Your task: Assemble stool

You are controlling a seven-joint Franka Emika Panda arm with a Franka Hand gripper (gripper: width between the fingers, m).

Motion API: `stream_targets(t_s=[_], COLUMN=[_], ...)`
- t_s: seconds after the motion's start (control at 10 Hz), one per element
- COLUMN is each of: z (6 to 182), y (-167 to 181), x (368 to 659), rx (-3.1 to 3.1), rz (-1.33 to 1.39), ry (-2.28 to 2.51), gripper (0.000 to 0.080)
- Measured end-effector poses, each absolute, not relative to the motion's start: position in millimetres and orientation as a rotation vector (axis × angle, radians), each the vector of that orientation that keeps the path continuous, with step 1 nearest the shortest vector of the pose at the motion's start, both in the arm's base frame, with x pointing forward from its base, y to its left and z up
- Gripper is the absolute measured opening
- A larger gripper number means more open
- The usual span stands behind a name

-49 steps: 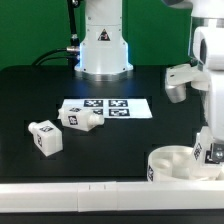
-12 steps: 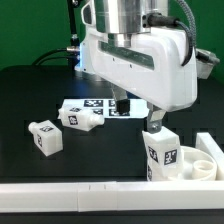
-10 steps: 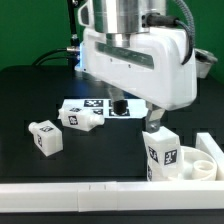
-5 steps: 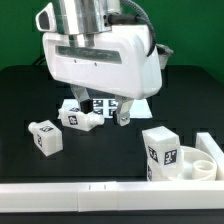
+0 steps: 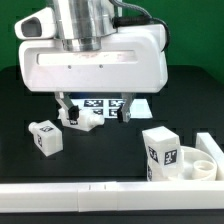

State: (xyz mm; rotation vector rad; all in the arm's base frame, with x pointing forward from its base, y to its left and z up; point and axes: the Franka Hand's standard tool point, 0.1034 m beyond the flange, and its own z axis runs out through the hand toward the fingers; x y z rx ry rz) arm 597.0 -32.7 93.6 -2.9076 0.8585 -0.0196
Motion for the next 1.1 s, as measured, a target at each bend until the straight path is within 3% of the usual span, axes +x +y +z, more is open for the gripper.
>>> stream_targets(t_s=[0.8, 1.0, 1.1], z=[93.6, 88.9, 88.5], y=[-32.7, -38.6, -43.4], x=[597.0, 591.7, 588.6], rx=[-2.908, -3.016, -3.013], rz=[-0.020, -0.026, 0.001], ry=[0.859, 0.394, 0.382], gripper=[0.0649, 0.0649, 0.0649])
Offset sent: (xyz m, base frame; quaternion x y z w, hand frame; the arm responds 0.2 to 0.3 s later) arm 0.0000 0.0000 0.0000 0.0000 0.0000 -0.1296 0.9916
